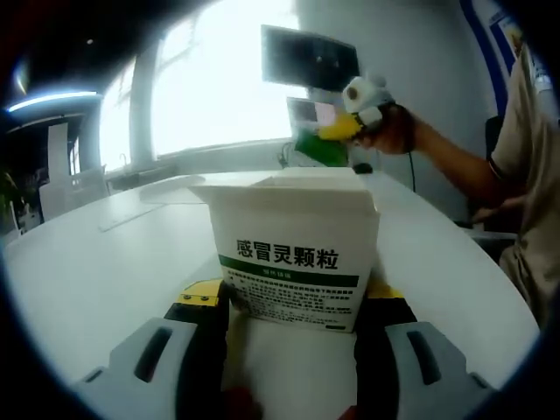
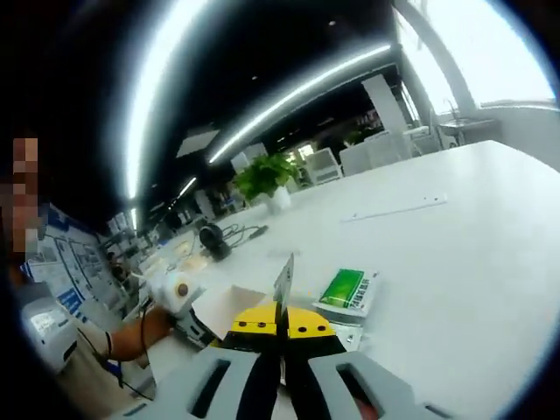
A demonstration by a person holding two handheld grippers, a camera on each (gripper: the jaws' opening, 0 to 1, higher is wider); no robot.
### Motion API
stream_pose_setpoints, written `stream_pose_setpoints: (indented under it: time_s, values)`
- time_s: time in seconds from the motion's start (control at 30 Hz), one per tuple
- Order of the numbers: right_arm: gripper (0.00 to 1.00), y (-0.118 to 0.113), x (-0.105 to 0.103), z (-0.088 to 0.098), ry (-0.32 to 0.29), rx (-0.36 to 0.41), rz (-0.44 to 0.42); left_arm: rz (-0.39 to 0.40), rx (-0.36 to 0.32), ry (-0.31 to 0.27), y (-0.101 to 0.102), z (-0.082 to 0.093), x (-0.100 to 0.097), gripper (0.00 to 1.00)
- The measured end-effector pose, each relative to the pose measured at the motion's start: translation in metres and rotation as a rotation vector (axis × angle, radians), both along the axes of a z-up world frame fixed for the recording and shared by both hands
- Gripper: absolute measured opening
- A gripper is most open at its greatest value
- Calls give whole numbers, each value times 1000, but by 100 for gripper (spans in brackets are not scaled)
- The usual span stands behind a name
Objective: Take out ganmaoling bag from box put it on table
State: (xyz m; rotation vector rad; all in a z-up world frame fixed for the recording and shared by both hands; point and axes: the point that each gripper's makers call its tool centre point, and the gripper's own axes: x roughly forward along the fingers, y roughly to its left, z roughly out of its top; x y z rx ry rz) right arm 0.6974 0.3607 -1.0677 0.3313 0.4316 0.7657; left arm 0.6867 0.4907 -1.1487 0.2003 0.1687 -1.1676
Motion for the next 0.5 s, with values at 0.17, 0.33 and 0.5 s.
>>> stream_pose_setpoints:
  time_s: [0.17,0.33,0.5]
  values:
    - [0,2,0,-16,53,21,-22,1,0,0,0,0,0,48]
    - [0,3,3,-26,89,42,-37,1,0,0,0,0,0,48]
    - [0,2,7,-45,129,-12,-52,1,0,0,0,0,0,48]
